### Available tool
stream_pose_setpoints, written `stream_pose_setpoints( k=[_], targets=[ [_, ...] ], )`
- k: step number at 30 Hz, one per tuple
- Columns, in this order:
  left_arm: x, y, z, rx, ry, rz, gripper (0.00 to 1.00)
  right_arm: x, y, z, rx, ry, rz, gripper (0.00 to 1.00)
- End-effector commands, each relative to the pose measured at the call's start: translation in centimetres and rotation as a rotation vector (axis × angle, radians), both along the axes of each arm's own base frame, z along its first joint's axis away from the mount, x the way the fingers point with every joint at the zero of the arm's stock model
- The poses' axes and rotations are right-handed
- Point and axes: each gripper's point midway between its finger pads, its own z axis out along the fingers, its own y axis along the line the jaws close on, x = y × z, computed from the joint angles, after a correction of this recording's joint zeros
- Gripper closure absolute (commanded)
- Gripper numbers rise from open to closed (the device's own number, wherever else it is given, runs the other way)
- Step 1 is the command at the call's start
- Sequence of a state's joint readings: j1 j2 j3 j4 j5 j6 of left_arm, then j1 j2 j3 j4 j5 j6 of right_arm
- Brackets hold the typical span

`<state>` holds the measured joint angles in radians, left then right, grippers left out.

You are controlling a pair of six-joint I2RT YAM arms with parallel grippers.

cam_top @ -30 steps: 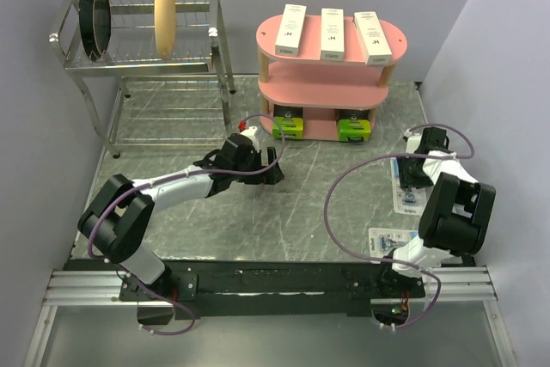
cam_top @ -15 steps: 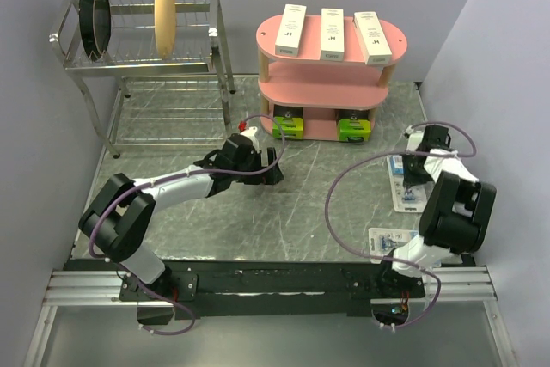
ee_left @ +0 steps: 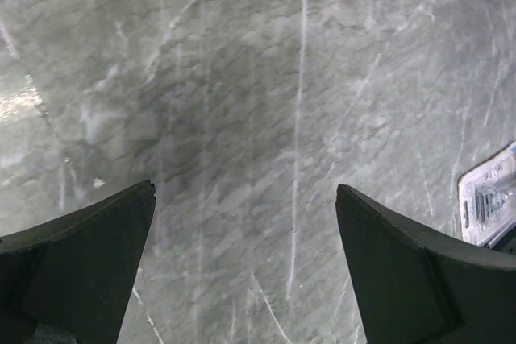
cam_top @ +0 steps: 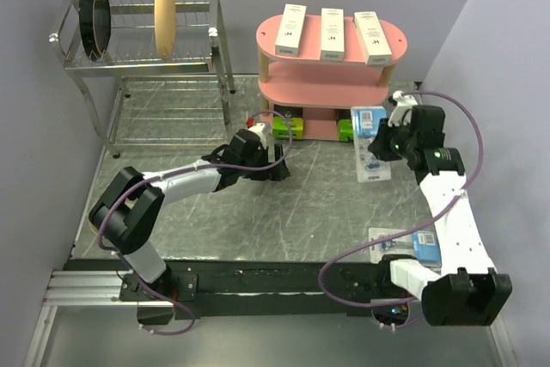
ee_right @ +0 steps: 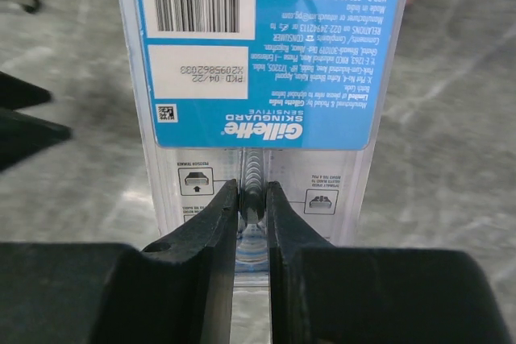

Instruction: Place and organize the shaving razors onto the shelf

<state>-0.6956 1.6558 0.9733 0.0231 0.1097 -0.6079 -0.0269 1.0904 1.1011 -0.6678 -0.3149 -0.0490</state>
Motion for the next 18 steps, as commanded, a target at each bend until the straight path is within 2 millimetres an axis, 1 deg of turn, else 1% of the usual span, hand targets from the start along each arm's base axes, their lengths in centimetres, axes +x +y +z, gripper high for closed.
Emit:
stream_pose_setpoints(
  k=[1,2,4,5,7,8,10,11,12,13,14,15,17,18],
  targets=[
    [0.1,-2.2,2.3,-0.046,-0.064,-0.067,0.0,3.5,1.6,4.0,0.123,-0.088,-0.08,1.0],
    [-0.2,-2.5,2.3,-0.048,-0.062,-0.082,0.0,4.4,1.8,4.3,0.121,-0.088,-0.081,1.0],
    [-0.7,-2.8,2.2,-0.051,-0.064,-0.102,0.01,5.4,2.1,4.5,0.119,-0.094,-0.079,1.0],
    [-1.1,-3.3,2.4,-0.059,-0.071,-0.119,0.01,6.2,2.3,4.7,0.11,-0.092,-0.074,1.0],
    [-1.5,-3.6,2.2,-0.058,-0.074,-0.135,0.0,7.2,2.4,4.7,0.093,-0.096,-0.076,1.0],
    [-1.8,-4.0,2.3,-0.064,-0.079,-0.152,0.01,8.0,2.5,4.8,0.087,-0.095,-0.075,0.99],
    [-2.4,-4.7,2.6,-0.076,-0.086,-0.189,0.02,8.9,2.6,5.4,0.062,-0.117,-0.085,0.99],
    [-2.7,-5.1,2.5,-0.077,-0.086,-0.204,0.02,9.4,2.7,5.1,0.053,-0.114,-0.087,0.98],
    [-2.7,-5.5,2.8,-0.088,-0.095,-0.215,0.03,9.7,2.9,5.1,0.039,-0.12,-0.082,0.97],
    [-2.8,-5.8,3.0,-0.092,-0.104,-0.227,0.03,10.1,2.7,5.3,0.022,-0.131,-0.095,0.97],
    [-2.9,-6.2,3.0,-0.092,-0.107,-0.237,0.03,10.5,2.7,5.1,0.006,-0.13,-0.102,0.98],
    [-2.7,-6.6,3.4,-0.099,-0.121,-0.246,0.04,10.7,2.6,5.3,-0.007,-0.142,-0.106,0.98],
    [-2.6,-7.1,3.4,-0.095,-0.131,-0.258,0.04,11.0,2.7,5.3,-0.022,-0.15,-0.107,0.98],
    [-2.4,-7.3,3.8,-0.101,-0.138,-0.258,0.04,11.1,2.8,5.1,-0.028,-0.146,-0.109,0.98]
  ],
)
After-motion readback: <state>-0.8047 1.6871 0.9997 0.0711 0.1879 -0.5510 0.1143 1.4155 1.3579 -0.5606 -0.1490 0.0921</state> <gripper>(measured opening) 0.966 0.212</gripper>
